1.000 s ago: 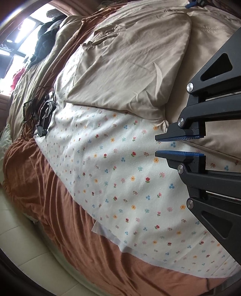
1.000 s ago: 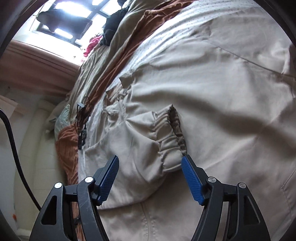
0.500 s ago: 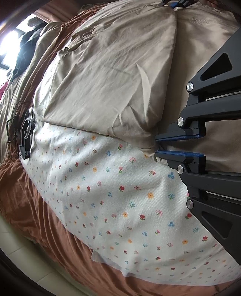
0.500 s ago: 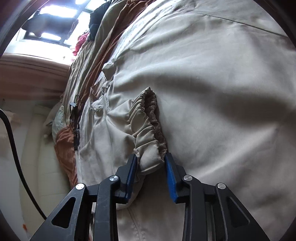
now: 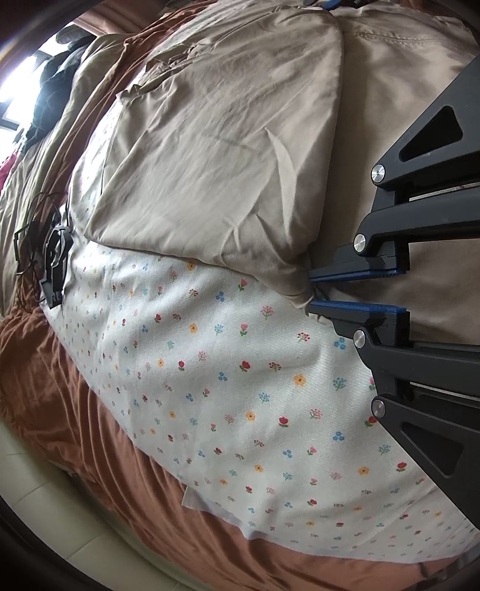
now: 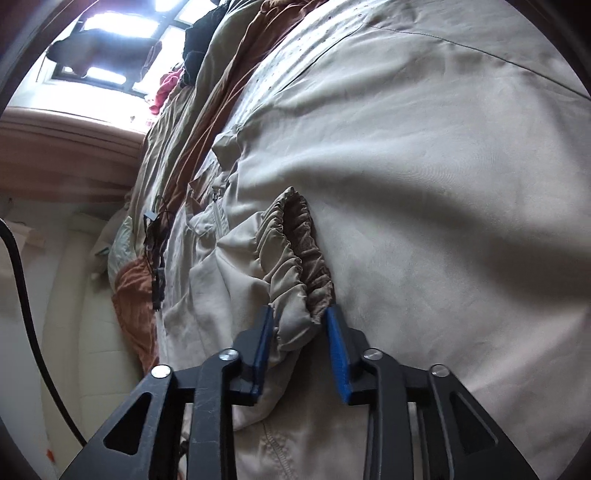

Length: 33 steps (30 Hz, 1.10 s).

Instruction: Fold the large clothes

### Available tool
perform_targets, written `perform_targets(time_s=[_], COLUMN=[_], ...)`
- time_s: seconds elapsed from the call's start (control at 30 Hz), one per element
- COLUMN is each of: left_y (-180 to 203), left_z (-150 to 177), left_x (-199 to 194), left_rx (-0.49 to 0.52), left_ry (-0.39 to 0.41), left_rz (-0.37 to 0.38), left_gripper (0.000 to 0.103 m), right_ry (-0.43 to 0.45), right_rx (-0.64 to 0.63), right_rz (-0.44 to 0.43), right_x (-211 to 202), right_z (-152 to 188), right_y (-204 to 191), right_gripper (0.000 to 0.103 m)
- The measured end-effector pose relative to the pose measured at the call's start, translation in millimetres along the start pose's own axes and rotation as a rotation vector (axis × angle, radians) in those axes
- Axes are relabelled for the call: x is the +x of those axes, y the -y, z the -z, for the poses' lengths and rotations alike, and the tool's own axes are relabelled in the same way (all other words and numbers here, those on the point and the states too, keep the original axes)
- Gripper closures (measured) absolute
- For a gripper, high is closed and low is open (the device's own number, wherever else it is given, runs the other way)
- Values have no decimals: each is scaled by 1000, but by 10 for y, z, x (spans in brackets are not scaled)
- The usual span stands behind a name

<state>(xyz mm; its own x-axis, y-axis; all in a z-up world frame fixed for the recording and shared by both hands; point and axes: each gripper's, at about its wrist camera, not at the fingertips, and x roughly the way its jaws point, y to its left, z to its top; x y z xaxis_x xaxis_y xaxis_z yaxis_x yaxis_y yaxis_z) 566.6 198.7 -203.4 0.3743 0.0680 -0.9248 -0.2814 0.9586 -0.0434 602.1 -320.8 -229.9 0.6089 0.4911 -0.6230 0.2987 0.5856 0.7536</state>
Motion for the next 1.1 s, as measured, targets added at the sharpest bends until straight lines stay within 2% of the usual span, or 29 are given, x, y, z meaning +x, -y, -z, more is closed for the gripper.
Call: perform_targets(time_s=[0.1,0.13,0.17,0.2,0.23,0.27,0.3,0.4,0.63,0.8,0.97,1.1], left_y=[54,63,74,85,103,127,159,310,739,1222,1818,2209], left_z=[22,29,36,46,63,83,97,118,192,304,442,529], left_x=[-112,-162,-218,-277,-354,-432,-501,-674,-888,-934,-1045,-1046], left_rx=[14,13,9,4,-2,-5,-4,20,31,36,84,72], left_ry=[10,18,29,45,68,93,113,140,178,176,190,179], left_rz=[-12,-9,0,8,18,27,35,58,113,148,222,298], left_gripper=[90,82,67,56,35,22,19,19,19,19,19,19], right_ry=[30,38,47,56,66,78,89,107,219,319,426,485], right_rx=[-38,-43,-48,-54,-60,-64,-70,-77,-60,-29,24,58], right_rz=[8,0,-8,-10,-7,-8,-9,1,13,37,68,84], right_x=[-213,-285,-353,-419,-501,-574,-634,-804,-1284,-1660,-2032,-2227], right_z=[-38,-53,-59,-67,-69,-66,-64,-105,-364,-549,-731,-840], right_y=[-62,-70,-79,-88,-87,-82,-83,-60,236,498,840,1086], right_gripper=[52,51,49,42,35,32,29,27,27,27,27,27])
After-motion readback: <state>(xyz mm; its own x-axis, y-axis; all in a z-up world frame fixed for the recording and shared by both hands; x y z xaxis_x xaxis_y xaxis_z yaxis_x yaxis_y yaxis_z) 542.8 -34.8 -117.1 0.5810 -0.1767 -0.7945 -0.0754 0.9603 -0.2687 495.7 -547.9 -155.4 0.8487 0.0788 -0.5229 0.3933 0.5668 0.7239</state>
